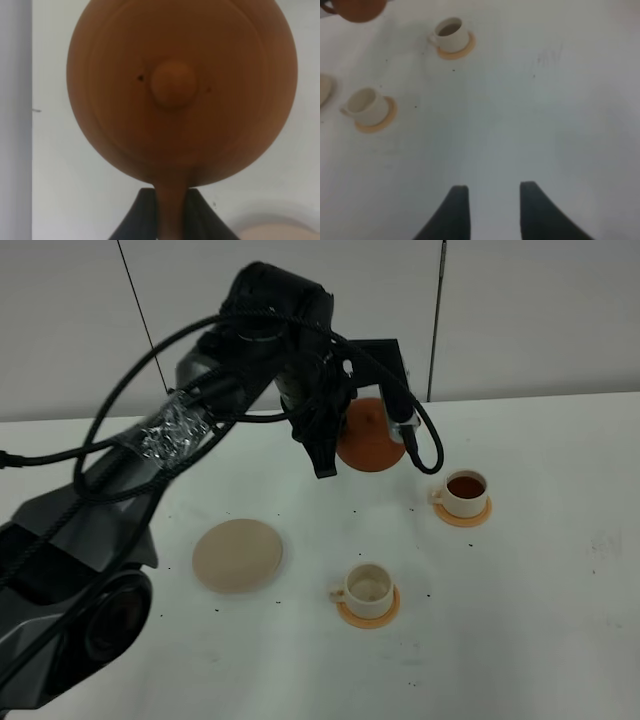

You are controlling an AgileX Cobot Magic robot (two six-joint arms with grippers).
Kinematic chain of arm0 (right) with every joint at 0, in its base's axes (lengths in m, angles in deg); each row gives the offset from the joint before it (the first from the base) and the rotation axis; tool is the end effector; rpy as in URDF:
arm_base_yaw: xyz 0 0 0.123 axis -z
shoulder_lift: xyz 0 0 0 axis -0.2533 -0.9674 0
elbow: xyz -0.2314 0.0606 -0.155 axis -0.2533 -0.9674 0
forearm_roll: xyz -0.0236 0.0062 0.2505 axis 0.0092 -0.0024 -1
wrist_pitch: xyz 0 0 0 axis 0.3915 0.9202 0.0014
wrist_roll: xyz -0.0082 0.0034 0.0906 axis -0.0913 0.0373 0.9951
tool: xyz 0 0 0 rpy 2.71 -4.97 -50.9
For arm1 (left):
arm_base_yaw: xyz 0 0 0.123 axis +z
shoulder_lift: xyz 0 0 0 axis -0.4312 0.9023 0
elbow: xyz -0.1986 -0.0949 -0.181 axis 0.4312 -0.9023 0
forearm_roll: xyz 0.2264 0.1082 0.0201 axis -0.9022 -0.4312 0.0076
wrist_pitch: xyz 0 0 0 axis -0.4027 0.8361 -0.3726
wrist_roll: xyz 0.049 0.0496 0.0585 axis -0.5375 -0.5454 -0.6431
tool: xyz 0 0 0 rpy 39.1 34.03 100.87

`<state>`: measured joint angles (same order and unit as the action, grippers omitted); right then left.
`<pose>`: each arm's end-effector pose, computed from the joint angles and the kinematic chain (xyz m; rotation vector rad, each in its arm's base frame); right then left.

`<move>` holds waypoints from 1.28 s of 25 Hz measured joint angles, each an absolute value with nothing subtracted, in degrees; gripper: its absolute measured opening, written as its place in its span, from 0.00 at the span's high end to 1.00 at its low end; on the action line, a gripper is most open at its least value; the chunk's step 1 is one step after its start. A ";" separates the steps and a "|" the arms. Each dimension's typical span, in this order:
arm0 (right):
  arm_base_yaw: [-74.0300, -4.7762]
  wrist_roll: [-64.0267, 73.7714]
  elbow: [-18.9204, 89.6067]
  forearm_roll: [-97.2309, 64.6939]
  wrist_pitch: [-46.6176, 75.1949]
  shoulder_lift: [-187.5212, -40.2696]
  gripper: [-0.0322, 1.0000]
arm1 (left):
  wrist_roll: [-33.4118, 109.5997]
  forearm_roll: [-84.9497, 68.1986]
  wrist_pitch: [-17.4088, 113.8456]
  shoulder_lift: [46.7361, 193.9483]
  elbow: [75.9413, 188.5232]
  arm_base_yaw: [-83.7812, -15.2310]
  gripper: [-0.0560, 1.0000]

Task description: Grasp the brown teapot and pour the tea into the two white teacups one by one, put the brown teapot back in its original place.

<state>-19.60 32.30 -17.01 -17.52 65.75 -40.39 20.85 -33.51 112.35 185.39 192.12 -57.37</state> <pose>-0.0057 0.0123 0.2742 -0.0127 2.0528 0.2945 0.4557 -0.2629 0.2534 1.7965 1.9681 0.3869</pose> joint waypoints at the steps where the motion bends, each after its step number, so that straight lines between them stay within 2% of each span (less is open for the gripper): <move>1: -19.60 32.30 -17.01 -17.52 65.75 -40.39 0.74 | 20.91 -33.51 112.35 184.24 190.08 -57.37 0.78; 10: -19.60 32.30 -17.01 -17.52 65.75 -40.39 0.74 | 22.13 -36.26 112.37 173.82 170.13 -57.01 0.78; 22: -19.60 32.30 -17.01 -17.52 65.75 -40.39 0.74 | 22.51 -38.40 112.06 165.68 151.50 -56.93 0.78; 26: -19.60 32.30 -17.01 -17.52 65.75 -40.39 0.74 | 22.08 -38.62 110.26 163.36 146.44 -56.93 0.78; 32: -19.60 32.30 -17.01 -17.52 65.75 -40.39 0.74 | 20.20 -41.23 106.02 162.94 145.54 -57.09 0.78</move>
